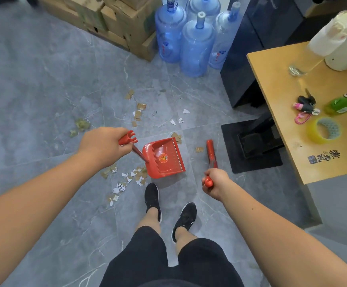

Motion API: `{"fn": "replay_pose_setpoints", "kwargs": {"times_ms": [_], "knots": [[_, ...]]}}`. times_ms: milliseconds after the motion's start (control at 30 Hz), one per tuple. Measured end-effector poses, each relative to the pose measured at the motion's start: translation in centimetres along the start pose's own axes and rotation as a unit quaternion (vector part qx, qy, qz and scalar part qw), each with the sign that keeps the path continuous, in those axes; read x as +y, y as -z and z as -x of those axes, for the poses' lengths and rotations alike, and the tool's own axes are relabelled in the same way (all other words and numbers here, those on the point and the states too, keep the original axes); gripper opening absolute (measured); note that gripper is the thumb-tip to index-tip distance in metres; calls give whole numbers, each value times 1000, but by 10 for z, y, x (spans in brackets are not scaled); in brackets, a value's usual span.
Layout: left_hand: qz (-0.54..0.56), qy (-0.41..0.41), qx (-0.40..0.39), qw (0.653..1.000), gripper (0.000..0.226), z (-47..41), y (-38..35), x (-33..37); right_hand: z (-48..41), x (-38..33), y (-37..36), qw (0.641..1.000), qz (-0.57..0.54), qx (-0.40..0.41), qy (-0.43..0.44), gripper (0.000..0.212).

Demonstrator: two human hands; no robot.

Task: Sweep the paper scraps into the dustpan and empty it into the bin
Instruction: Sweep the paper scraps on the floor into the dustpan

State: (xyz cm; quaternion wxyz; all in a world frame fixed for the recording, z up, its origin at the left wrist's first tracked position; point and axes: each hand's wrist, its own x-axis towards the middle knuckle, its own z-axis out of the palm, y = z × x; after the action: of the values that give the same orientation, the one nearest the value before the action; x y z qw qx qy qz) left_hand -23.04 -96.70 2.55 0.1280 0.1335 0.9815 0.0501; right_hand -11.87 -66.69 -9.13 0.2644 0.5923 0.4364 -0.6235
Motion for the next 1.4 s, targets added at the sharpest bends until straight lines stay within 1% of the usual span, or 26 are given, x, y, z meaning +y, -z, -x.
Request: {"fn": "replay_pose_setpoints", "kwargs": {"times_ms": [167,267,400,533,667,800,900,1067,1167,1233,1267,1400], "knots": [[31,72,10,997,34,32,-5,-35,-1,-11,-48,999,43,-10,10,16],[43,113,10,993,25,50,-10,-62,-3,-17,-77,998,60,-15,18,17],[52,155,24,986,22,67,-11,-97,-3,-24,-115,994,102,-20,15,16],[43,203,31,978,22,82,-6,-130,0,-16,-153,985,167,-34,29,16],[53,243,47,967,24,99,-2,-163,2,2,-187,970,230,-68,29,15],[63,296,57,951,19,114,6,-184,15,19,-212,954,282,-93,26,11],[60,318,67,944,22,125,7,-197,24,29,-226,945,312,-99,22,12],[75,341,84,933,21,140,5,-215,31,34,-238,940,324,-104,16,10],[78,353,87,928,24,148,3,-220,34,32,-238,943,318,-99,12,18],[76,360,86,926,24,150,2,-222,39,28,-237,945,312,-98,15,10],[74,361,85,926,22,149,1,-222,41,25,-236,946,308,-99,18,10],[75,371,69,923,24,138,0,-218,45,8,-228,950,294,-99,39,24]]}}
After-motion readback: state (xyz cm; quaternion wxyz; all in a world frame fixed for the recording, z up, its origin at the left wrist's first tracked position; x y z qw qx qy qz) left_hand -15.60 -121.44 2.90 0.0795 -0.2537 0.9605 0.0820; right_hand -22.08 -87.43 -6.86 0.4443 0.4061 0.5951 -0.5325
